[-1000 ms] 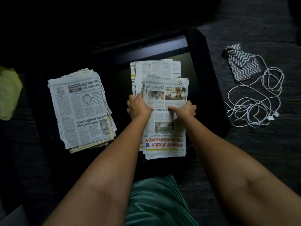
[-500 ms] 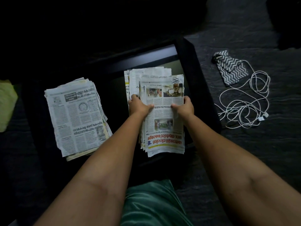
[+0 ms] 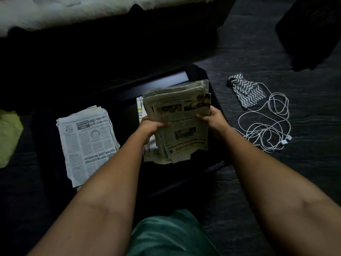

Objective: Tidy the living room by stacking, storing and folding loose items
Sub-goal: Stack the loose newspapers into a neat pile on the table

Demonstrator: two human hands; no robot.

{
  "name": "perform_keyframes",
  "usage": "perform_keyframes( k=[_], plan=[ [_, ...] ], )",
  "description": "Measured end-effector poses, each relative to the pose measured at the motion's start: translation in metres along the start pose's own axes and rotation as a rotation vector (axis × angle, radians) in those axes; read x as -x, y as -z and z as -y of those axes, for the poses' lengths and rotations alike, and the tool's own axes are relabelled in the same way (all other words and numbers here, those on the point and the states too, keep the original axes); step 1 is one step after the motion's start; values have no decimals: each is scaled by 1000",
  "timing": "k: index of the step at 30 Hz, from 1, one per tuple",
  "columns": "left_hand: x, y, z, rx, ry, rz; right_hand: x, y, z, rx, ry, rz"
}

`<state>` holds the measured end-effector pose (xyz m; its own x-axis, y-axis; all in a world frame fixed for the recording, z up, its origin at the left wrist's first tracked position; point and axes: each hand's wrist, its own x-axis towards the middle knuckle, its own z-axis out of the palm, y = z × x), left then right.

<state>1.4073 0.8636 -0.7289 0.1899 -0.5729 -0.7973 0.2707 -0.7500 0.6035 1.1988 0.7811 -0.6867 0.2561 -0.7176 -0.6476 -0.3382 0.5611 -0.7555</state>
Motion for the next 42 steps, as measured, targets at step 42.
perform_keyframes(
  k=[42],
  plan=[
    [36,202,44,-374,-161,-621,-40,-256,-6,603,-24,275]
  ],
)
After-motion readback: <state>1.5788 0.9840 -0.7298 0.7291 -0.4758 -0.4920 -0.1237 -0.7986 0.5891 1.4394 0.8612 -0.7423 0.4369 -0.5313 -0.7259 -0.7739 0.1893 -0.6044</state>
